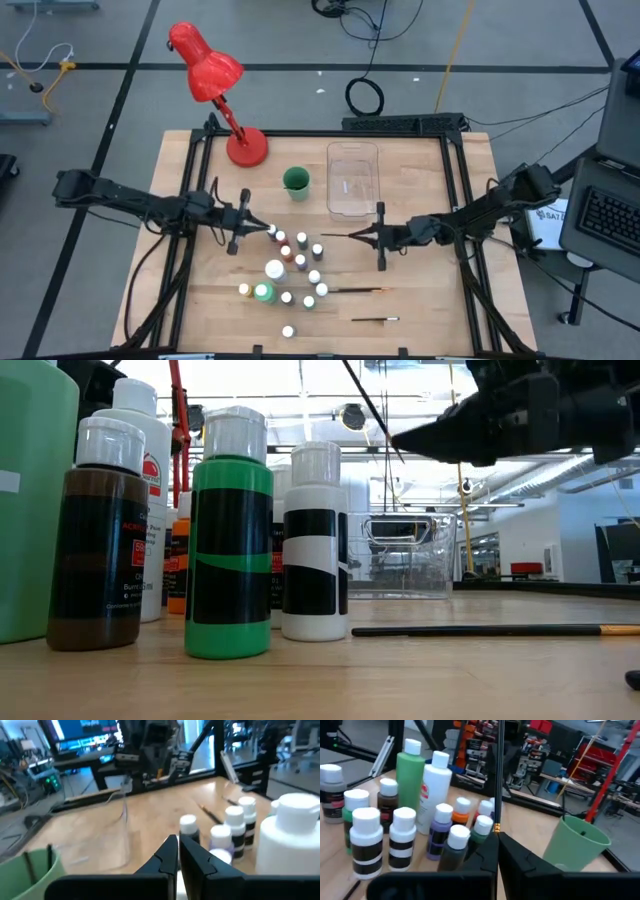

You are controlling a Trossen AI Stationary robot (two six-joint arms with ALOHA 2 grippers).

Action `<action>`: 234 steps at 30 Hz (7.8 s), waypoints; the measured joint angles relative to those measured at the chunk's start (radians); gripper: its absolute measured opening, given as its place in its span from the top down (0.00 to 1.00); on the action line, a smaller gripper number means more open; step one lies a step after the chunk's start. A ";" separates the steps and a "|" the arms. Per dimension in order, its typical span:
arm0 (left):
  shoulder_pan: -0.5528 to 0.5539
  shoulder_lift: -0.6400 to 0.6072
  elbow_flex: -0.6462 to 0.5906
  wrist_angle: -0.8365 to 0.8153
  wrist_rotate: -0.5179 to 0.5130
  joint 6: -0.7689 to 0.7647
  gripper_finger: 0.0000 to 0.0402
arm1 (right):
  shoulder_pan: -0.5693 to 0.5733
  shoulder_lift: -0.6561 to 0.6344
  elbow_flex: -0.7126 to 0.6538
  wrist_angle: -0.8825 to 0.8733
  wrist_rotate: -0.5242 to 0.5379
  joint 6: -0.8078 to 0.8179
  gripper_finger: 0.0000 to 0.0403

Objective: Pick & Place Paint Supplies
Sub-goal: Put the orange paint brush into the green cup

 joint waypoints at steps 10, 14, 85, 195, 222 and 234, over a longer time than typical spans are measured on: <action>-0.026 0.221 0.154 0.067 -0.139 -0.107 0.95 | 0.001 -0.003 0.000 -0.039 -0.002 -0.004 1.00; -0.038 0.357 0.298 -0.051 -0.188 -0.057 0.95 | 0.001 -0.003 0.000 -0.039 -0.001 -0.016 1.00; -0.136 0.962 0.889 0.351 0.172 0.284 0.46 | 0.043 -0.002 -0.179 0.462 -0.151 -0.131 1.00; 0.095 -0.385 0.406 -0.877 -0.442 -0.051 0.98 | 0.043 -0.002 -0.179 0.381 -0.155 -0.131 0.84; 0.287 -0.638 -0.078 -0.556 -0.139 -0.166 1.00 | 0.043 -0.002 -0.179 0.342 -0.149 -0.110 0.84; 0.287 -0.637 -0.075 -0.559 -0.123 -0.179 1.00 | 0.154 -0.103 0.207 -0.695 0.065 0.023 0.89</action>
